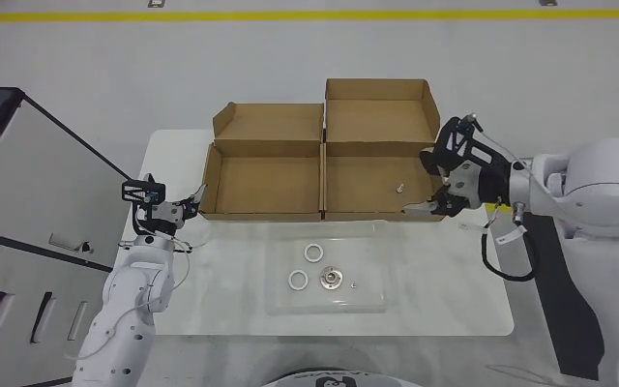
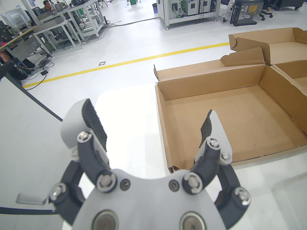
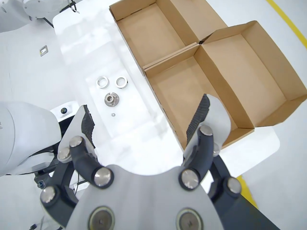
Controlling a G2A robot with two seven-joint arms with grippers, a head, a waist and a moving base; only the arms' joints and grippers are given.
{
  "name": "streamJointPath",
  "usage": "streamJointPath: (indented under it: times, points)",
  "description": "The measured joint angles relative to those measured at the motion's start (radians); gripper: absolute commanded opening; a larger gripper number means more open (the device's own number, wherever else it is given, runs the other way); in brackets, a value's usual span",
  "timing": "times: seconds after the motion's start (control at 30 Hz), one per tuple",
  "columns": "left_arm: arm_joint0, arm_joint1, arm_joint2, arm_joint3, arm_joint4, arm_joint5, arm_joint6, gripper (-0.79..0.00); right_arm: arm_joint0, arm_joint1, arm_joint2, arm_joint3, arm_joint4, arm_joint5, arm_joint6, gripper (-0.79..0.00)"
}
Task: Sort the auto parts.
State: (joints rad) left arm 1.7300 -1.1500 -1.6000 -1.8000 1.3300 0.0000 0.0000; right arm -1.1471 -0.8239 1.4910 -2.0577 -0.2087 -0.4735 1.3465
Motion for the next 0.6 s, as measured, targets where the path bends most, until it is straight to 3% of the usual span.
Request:
streamJointPath:
  times: [0.6]
  points:
    - [0.000, 0.000, 0.000, 0.000, 0.000, 0.000, 0.000, 0.000, -0.003, 0.000, -0.019, -0.020, -0.010, -0.012, -0.013, 0.000]
